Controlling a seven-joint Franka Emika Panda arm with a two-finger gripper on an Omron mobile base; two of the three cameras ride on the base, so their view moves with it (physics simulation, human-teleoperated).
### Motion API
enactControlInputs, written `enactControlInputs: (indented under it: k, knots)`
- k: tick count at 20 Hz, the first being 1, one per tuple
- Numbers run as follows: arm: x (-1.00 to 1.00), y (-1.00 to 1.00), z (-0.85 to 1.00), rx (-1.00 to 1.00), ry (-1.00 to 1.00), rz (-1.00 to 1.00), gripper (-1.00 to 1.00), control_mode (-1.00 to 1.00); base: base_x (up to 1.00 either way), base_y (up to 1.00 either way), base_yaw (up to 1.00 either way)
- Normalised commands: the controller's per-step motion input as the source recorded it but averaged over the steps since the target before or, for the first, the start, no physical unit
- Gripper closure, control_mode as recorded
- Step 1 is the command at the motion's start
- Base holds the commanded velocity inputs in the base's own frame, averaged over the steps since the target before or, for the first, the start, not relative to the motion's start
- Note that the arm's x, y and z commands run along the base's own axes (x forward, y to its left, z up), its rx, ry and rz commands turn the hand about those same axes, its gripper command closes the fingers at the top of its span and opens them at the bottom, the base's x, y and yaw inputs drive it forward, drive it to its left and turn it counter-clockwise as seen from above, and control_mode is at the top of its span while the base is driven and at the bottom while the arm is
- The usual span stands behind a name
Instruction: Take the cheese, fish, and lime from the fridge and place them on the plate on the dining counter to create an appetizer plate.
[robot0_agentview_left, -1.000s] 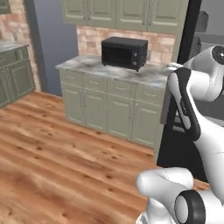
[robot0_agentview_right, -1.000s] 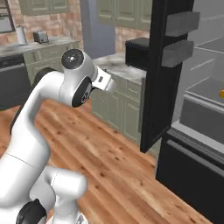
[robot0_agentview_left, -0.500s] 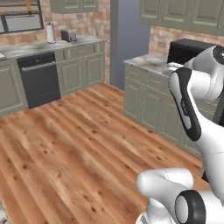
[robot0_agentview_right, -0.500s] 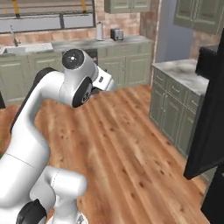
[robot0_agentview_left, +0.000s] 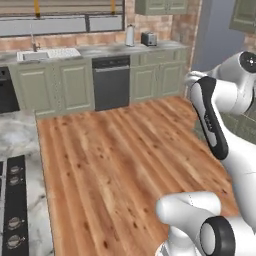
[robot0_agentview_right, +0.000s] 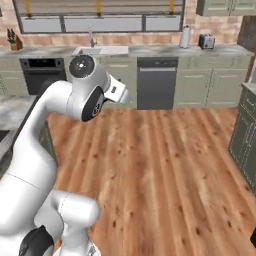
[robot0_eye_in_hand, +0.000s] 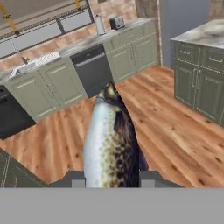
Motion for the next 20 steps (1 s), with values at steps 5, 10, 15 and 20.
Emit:
enactControlInputs:
  k: [5,10,15,20]
  knots:
    - [0.00,0.00,0.00,0.00,0.00,0.00,1.00,1.00,-0.93,0.00,0.44]
    - [0.00,0.00,0.00,0.00,0.00,0.00,1.00,1.00,-1.00,0.00,0.39]
    - [0.00,0.00,0.00,0.00,0.00,0.00,1.00,1.00,-1.00,0.17,0.33]
    - [0.00,0.00,0.00,0.00,0.00,0.00,1.00,1.00,-0.97,0.58,0.26]
